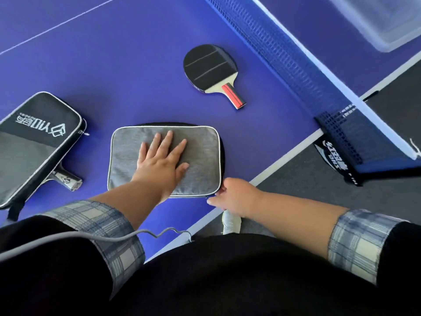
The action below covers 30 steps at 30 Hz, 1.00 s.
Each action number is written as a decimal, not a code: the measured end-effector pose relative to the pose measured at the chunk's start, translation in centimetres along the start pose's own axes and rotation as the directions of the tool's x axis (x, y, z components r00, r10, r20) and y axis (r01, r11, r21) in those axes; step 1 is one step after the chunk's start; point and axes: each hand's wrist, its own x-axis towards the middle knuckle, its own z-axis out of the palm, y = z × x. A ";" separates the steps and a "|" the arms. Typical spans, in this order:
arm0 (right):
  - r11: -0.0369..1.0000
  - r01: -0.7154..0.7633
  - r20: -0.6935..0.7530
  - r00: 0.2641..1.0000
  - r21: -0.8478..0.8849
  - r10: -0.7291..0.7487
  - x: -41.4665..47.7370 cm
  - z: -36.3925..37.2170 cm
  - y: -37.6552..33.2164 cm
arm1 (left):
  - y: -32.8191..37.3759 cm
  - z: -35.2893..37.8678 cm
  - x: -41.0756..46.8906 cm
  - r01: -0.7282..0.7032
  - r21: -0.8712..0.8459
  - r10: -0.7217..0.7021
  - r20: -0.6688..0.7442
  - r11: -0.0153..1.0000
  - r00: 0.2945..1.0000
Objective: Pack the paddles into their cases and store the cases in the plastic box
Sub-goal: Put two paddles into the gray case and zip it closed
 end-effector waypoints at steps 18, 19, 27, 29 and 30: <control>0.864 -0.013 -0.475 0.831 0.503 0.289 -0.8 8.3 -2.2 | -0.1 1.1 0.4 -0.033 -0.011 0.032 -0.086 0.999 0.996; 0.866 -0.019 -0.473 0.832 0.500 0.291 -0.8 8.5 -2.2 | -0.1 1.1 0.4 -0.032 -0.009 0.031 -0.086 0.999 0.996; 0.852 0.020 -0.503 0.814 0.523 0.290 -1.5 9.6 -1.8 | -0.1 1.4 0.3 -0.030 -0.001 0.030 -0.112 1.000 0.993; 0.783 0.036 -0.481 0.806 0.621 0.345 -1.2 9.9 -2.7 | -0.1 1.4 0.3 -0.026 0.002 0.026 -0.119 1.000 0.993; 0.734 0.032 -0.454 0.804 0.678 0.384 -1.0 9.8 -3.2 | -0.1 1.4 0.3 -0.026 0.006 0.027 -0.119 1.000 0.993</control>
